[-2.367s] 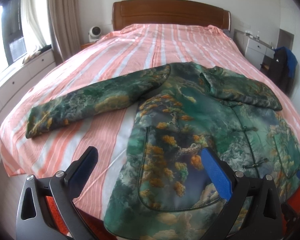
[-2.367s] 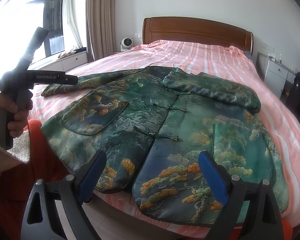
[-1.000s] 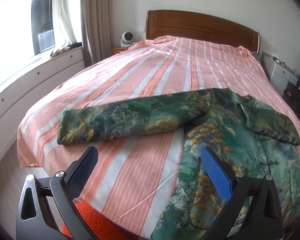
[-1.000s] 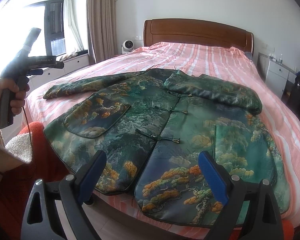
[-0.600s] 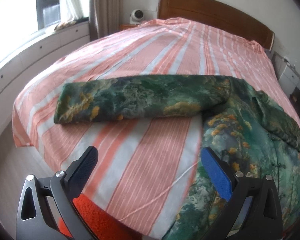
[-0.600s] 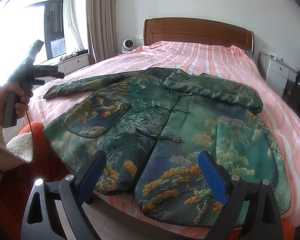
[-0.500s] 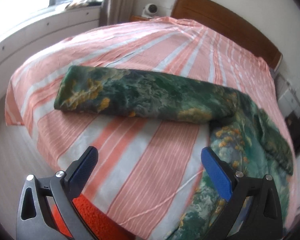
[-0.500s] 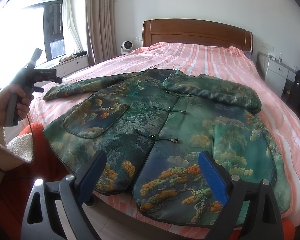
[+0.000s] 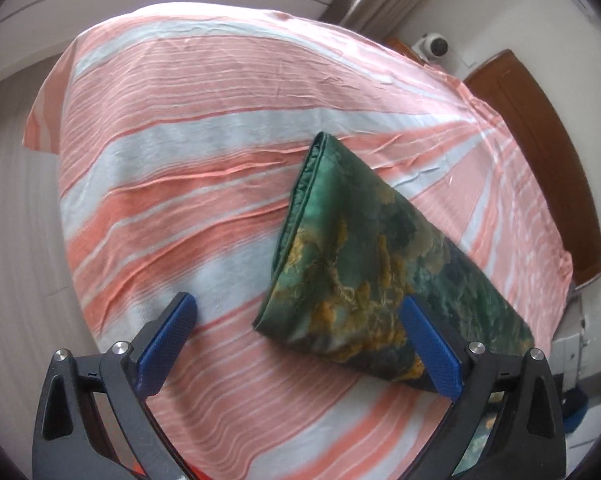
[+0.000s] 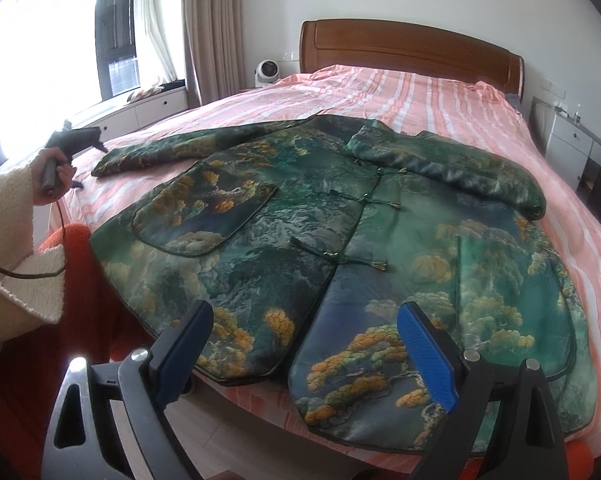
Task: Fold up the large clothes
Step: 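Grasp the cuff of the spread-out jacket sleeve with the left tool, then lift the held sleeve and fold it across the jacket front with the left tool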
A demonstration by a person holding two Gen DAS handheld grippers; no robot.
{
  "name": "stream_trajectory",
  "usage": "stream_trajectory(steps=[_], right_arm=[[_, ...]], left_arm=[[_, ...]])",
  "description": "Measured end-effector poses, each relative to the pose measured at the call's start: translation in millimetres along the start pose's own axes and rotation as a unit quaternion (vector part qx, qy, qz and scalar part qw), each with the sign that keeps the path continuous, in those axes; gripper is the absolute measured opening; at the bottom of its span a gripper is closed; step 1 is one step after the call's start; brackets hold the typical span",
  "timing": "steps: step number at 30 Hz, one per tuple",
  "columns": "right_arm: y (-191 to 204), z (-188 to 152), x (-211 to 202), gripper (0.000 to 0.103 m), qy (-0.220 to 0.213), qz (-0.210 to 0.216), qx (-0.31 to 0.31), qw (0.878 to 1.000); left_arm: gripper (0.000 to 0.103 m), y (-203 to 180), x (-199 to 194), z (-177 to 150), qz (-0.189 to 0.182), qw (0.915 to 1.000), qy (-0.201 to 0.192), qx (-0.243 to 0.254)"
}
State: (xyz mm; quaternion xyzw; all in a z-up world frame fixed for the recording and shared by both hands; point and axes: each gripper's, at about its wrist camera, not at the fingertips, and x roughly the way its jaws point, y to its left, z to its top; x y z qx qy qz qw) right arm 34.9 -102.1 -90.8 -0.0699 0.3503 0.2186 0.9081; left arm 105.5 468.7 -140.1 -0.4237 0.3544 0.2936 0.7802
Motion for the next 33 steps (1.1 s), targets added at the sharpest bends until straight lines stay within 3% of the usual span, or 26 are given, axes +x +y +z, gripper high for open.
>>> stream_trajectory(steps=[1, 3, 4, 6, 8, 11, 14, 19, 22, 25, 29, 31, 33], right_arm=[[1.9, -0.1, 1.1, 0.093, 0.002, 0.002, -0.002, 1.000], [4.8, -0.3, 2.4, 0.093, 0.003, 0.003, -0.006, 1.000], [5.5, -0.6, 2.8, 0.093, 0.004, 0.004, -0.006, 1.000], [6.4, -0.4, 2.9, 0.093, 0.006, 0.006, -0.006, 1.000], [7.1, -0.7, -0.5, 0.093, -0.002, 0.004, -0.009, 1.000], [4.7, -3.0, -5.1, 0.093, -0.014, 0.002, -0.007, 1.000], [-2.9, -6.8, -9.3, 0.092, -0.023, 0.006, 0.005, 1.000], [-22.7, -9.5, -15.4, 0.093, -0.037, 0.010, 0.035, 0.999], [-31.4, -10.7, -21.6, 0.093, -0.049, 0.008, 0.047, 0.998], [-38.7, -14.1, -27.0, 0.093, -0.057, 0.005, 0.057, 0.997], [-47.0, -18.5, -32.7, 0.093, -0.063, 0.002, 0.072, 0.995], [-51.3, -20.6, -34.4, 0.093, -0.065, 0.002, 0.079, 0.995], [-55.4, -21.6, -34.8, 0.093, -0.066, 0.002, 0.087, 0.994]], left_arm=[[0.098, -4.2, 1.8, 0.3, 0.001, 0.9999, -0.004, 0.010], [0.083, -14.8, 5.5, -0.2, -0.001, 0.9993, -0.009, 0.035], [0.068, -17.8, 7.4, 0.1, 0.004, 0.9990, -0.003, 0.044], [0.052, -26.6, 10.2, -0.7, 0.049, 0.9963, -0.003, 0.070], [0.012, -33.3, 7.2, -0.8, 0.081, 0.9923, -0.006, 0.094], [0.010, -43.1, -15.3, 1.1, 0.076, 0.9916, -0.025, 0.102], [0.008, -81.7, -53.6, 2.0, 0.058, 0.9864, -0.061, 0.141], [0.006, -184.4, -119.6, -12.4, -0.022, 0.9666, -0.107, 0.232], [0.004, -260.9, -150.1, -38.2, -0.082, 0.9443, -0.122, 0.294], [0.003, -337.4, -170.5, -81.4, -0.140, 0.9136, -0.114, 0.364], [0.003, -434.5, -180.8, -164.6, -0.206, 0.8643, -0.085, 0.451], [0.003, -470.4, -177.6, -207.1, -0.226, 0.8431, -0.069, 0.483], [0.002, -506.0, -168.6, -260.8, -0.241, 0.8156, -0.054, 0.523]])
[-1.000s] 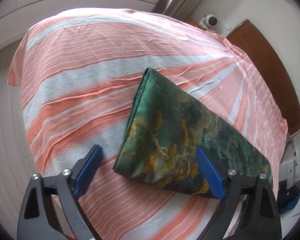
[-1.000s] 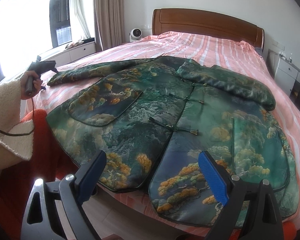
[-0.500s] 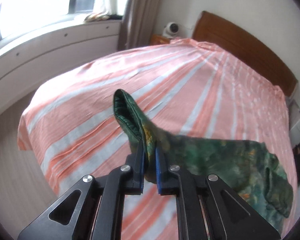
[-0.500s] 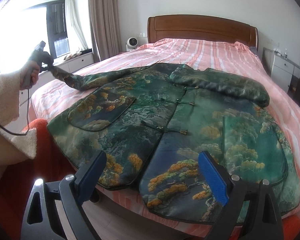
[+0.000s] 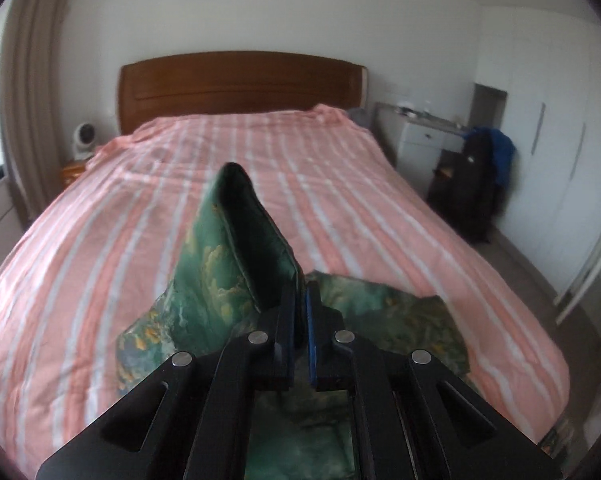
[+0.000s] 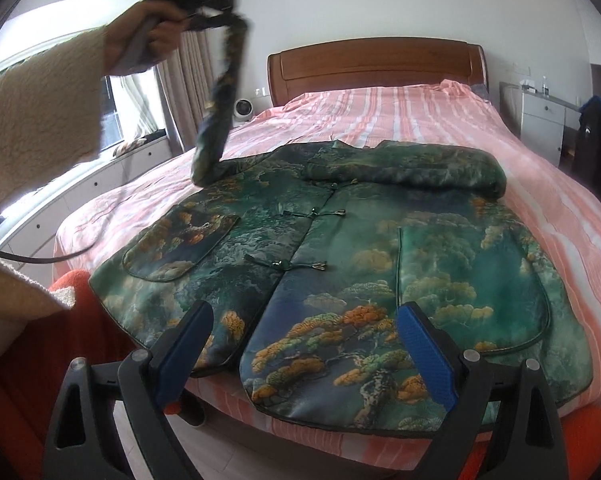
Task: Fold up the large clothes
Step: 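Lift the held sleeve and fold it across the jacket front with the left tool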
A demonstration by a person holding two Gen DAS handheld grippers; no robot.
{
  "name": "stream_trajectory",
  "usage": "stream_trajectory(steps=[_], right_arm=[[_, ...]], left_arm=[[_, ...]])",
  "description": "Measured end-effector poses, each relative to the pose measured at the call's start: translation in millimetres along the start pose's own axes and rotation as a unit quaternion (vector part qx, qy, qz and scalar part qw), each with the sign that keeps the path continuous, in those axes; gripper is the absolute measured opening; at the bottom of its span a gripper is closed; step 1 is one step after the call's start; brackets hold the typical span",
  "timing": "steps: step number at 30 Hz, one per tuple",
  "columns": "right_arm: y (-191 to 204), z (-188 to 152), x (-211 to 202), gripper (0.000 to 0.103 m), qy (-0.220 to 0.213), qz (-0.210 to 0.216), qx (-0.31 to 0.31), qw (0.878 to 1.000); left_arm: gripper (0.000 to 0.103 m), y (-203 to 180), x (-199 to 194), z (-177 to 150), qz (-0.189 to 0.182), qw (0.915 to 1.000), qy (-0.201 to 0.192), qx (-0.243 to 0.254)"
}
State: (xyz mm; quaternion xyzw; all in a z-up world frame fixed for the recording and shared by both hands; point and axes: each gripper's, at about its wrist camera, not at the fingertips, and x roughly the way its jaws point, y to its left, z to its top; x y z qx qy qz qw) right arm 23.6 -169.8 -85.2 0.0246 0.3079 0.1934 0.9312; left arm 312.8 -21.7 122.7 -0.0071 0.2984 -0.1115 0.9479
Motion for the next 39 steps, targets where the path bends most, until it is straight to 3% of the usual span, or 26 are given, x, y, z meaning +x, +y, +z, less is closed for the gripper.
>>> stream_trajectory(steps=[4, 6, 8, 9, 11, 12, 14, 19, 22, 24, 28, 31, 34, 37, 38, 39], right_arm=[[-5.9, -1.1, -3.0, 0.093, -0.002, -0.002, 0.009, 1.000], [-8.9, -2.3, -4.1, 0.093, -0.002, -0.005, 0.013, 1.000], [-13.1, -3.3, -4.4, 0.093, -0.001, -0.008, 0.021, 1.000], [-16.4, -3.5, -3.9, 0.093, 0.000, -0.008, 0.027, 1.000], [-21.7, -3.3, -3.3, 0.093, 0.001, -0.009, 0.037, 0.999], [-25.5, -3.1, -2.8, 0.093, 0.002, -0.011, 0.045, 0.999], [-31.9, -3.6, -2.3, 0.093, 0.003, -0.013, 0.057, 0.998], [-56.0, -3.6, 6.0, 0.093, 0.016, -0.016, 0.109, 0.994], [-71.9, 9.5, 9.0, 0.093, 0.027, -0.016, 0.128, 0.991], [-84.4, 31.6, 12.6, 0.093, 0.028, -0.005, 0.124, 0.992], [-111.4, 96.0, 38.1, 0.093, 0.047, -0.009, 0.096, 0.994], [-134.6, 142.2, 77.7, 0.093, 0.059, 0.028, 0.123, 0.990], [-153.5, 178.9, 145.1, 0.093, 0.081, 0.063, 0.175, 0.979], [-164.8, 191.1, 220.3, 0.092, 0.132, 0.047, 0.221, 0.965], [-167.1, 191.0, 236.9, 0.086, 0.141, 0.034, 0.233, 0.962], [-168.9, 188.7, 258.6, 0.062, 0.157, 0.037, 0.249, 0.955]], left_arm=[[0.002, -84.5, 63.8, -16.1, -0.042, 0.9966, 0.043, 0.057], [0.003, -118.4, 96.2, -34.0, -0.049, 0.9925, 0.065, 0.091], [0.010, -144.0, 134.6, -55.1, -0.068, 0.9840, 0.112, 0.121], [0.017, -152.8, 151.4, -65.2, -0.081, 0.9776, 0.145, 0.129], [0.062, -156.9, 171.7, -87.6, -0.089, 0.9649, 0.203, 0.141], [0.067, -155.9, 168.8, -93.3, -0.089, 0.9641, 0.204, 0.146], [0.082, -138.8, 147.0, -101.5, -0.094, 0.9646, 0.190, 0.157], [0.092, -57.6, 99.9, -103.9, -0.054, 0.9736, 0.177, 0.134], [0.097, 3.9, 75.2, -108.7, 0.020, 0.9802, 0.164, 0.110], [0.097, 43.2, 59.4, -121.3, 0.072, 0.9779, 0.170, 0.098], [0.096, 106.7, 10.0, -143.3, 0.118, 0.9761, 0.177, 0.045], [0.096, 144.0, -36.1, -154.6, 0.149, 0.9758, 0.160, 0.014], [0.097, 167.1, -65.8, -165.2, 0.172, 0.9753, 0.139, -0.002], [0.099, 174.3, -71.6, -177.5, 0.165, 0.9780, 0.126, -0.012], [0.099, 176.3, -69.1, -180.5, 0.164, 0.9782, 0.127, -0.012], [0.099, 176.5, -61.9, -184.0, 0.162, 0.9782, 0.129, -0.012]])
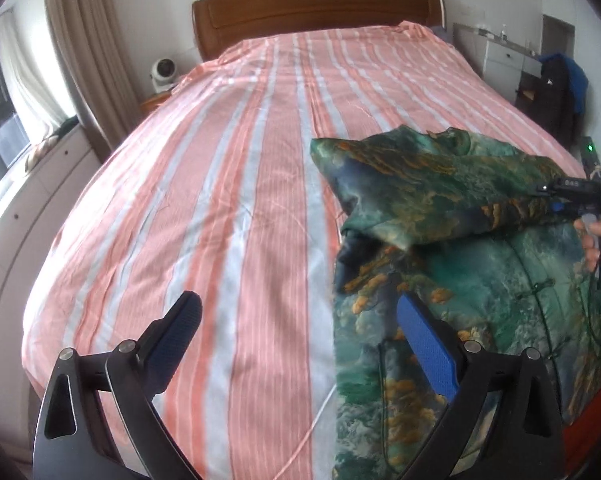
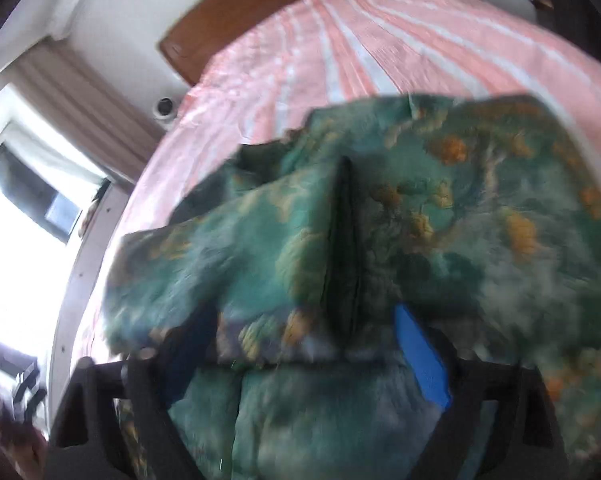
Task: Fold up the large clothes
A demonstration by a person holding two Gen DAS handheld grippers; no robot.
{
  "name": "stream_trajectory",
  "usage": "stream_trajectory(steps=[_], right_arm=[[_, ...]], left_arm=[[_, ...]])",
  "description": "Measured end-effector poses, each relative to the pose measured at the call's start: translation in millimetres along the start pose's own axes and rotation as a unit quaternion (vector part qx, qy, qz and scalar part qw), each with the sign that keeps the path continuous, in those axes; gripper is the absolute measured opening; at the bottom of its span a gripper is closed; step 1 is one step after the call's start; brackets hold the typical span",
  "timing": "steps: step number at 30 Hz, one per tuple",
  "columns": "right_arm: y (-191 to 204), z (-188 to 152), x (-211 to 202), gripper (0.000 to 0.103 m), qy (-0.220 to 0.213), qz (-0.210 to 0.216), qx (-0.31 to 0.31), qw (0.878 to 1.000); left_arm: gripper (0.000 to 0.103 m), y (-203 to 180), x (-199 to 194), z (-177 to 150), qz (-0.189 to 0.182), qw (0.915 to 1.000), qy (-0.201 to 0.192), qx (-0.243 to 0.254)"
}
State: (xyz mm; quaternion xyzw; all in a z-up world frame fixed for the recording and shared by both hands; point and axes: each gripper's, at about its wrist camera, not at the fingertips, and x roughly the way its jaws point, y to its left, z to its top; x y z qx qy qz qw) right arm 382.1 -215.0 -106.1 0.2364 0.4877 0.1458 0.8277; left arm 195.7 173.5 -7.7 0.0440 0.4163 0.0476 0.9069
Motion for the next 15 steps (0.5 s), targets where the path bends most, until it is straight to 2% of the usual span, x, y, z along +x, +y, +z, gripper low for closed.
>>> stream_trajectory(steps=[1, 2, 4, 6, 7, 9, 11, 13, 15], right_arm=[[0.3, 2.0, 9.2, 0.019, 0.013, 0.000, 0.008, 1.000], [4.6, 3.5, 8.8, 0.017, 0.006, -0.012, 0.014, 1.000], [26.4, 9.6, -16.1, 0.017, -0.053, -0.005, -0.028, 0.998], [46.1, 14.7, -36.0, 0.017, -0.107, -0.050, -0.091, 0.989], [46.6, 17.2, -36.6, 0.017, -0.115, -0.082, -0.103, 0.985], [27.8, 23.4, -23.1, 0.017, -0.101, -0.149, -0.085, 0.980], [5.9, 22.8, -5.3, 0.017, -0.074, -0.182, -0.063, 0.978], [-2.1, 17.1, 3.9, 0.018, -0.063, -0.180, -0.054, 0.980], [-0.2, 10.3, 4.0, 0.018, -0.071, -0.178, -0.064, 0.979]], left_arm=[[0.099, -1.0, 5.5, -0.9, -0.001, 1.0000, 0.002, -0.001], [0.099, -3.5, 14.2, -1.4, -0.005, 1.0000, 0.004, -0.006], [0.099, -5.9, 24.6, -2.8, -0.022, 0.9996, 0.006, -0.016], [0.099, -15.0, 42.4, -0.3, -0.041, 0.9989, 0.008, -0.020], [0.099, -20.8, 49.8, 1.6, -0.044, 0.9988, 0.010, -0.016], [0.099, -36.6, 71.6, 6.6, -0.039, 0.9990, 0.023, -0.002], [0.098, -52.6, 90.7, 10.7, -0.044, 0.9983, 0.036, 0.012], [0.098, -67.3, 101.2, 16.9, -0.049, 0.9979, 0.039, 0.019], [0.098, -81.5, 100.9, 31.6, -0.080, 0.9965, 0.018, 0.017]])
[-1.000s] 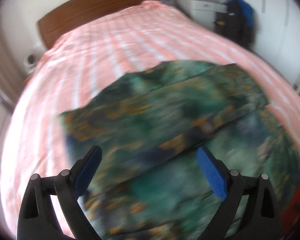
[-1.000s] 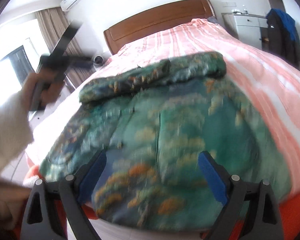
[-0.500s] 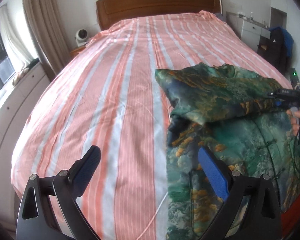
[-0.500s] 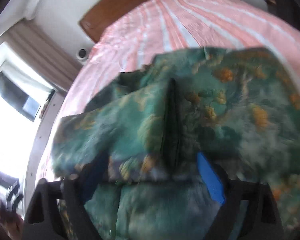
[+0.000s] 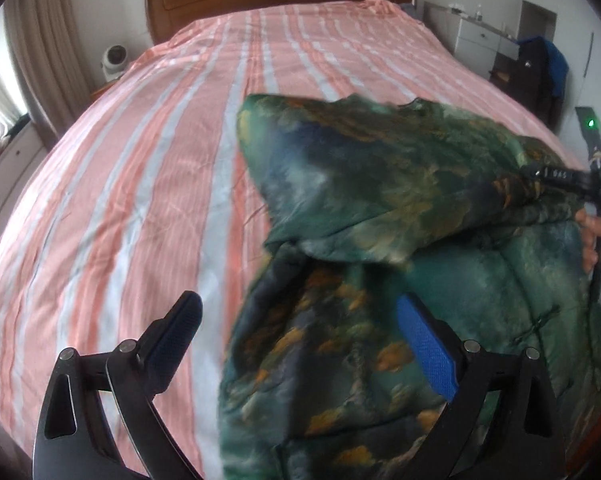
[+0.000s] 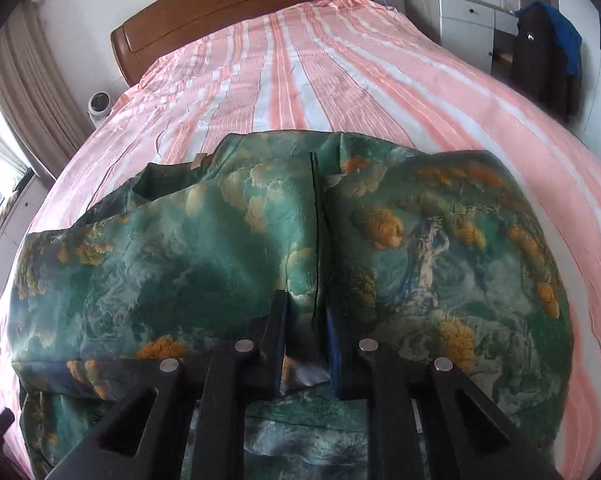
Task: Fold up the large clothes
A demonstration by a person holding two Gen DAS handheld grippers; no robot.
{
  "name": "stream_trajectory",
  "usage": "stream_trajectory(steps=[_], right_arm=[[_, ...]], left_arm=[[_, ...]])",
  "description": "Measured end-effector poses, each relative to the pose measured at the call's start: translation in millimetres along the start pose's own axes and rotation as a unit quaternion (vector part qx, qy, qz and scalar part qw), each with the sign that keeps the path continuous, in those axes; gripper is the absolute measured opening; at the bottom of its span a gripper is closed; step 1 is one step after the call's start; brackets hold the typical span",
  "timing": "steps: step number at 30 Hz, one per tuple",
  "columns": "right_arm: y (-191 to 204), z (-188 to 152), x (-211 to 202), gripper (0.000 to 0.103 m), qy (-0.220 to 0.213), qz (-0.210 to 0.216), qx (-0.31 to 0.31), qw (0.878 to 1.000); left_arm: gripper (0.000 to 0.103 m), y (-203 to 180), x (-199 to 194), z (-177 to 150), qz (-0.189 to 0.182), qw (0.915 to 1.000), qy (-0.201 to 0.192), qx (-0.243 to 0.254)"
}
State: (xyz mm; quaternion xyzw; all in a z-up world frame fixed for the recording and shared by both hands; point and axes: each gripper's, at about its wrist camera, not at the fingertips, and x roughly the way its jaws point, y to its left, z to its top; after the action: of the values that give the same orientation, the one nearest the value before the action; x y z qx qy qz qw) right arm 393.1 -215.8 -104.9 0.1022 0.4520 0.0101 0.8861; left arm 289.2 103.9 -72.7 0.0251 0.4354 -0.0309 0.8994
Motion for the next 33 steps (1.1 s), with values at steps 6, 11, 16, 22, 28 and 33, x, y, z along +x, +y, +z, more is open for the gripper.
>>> stream_trajectory(steps=[6, 11, 16, 22, 28, 33], right_arm=[[19.4, -6.6, -15.2, 0.019, -0.020, 0.016, -0.040, 0.999], [30.4, -3.7, -1.5, 0.043, 0.016, 0.059, -0.067, 0.996], [36.1, -5.1, -21.8, 0.047, -0.006, 0.080, -0.076, 0.994], [54.3, 2.8, -47.8, 0.047, -0.049, 0.160, -0.070, 0.983], [80.1, -16.8, 8.2, 0.055, 0.069, 0.156, -0.096, 0.981], [67.4, -23.2, -79.2, 0.085, -0.038, 0.180, -0.089, 0.979]], left_arm=[[0.099, -23.0, 43.7, 54.0, 0.079, 0.9966, -0.015, 0.020], [0.098, 11.4, 96.7, 42.1, 0.168, 0.9842, 0.054, 0.005], [0.097, 9.5, 56.9, 47.7, 0.149, 0.9886, 0.018, 0.010], [0.100, 11.8, 56.5, 40.9, 0.121, 0.9926, 0.008, 0.010], [0.100, 27.7, 56.4, 31.8, 0.107, 0.9920, 0.048, -0.046], [0.101, 6.8, -16.5, 17.1, 0.139, 0.9901, -0.018, 0.000]])
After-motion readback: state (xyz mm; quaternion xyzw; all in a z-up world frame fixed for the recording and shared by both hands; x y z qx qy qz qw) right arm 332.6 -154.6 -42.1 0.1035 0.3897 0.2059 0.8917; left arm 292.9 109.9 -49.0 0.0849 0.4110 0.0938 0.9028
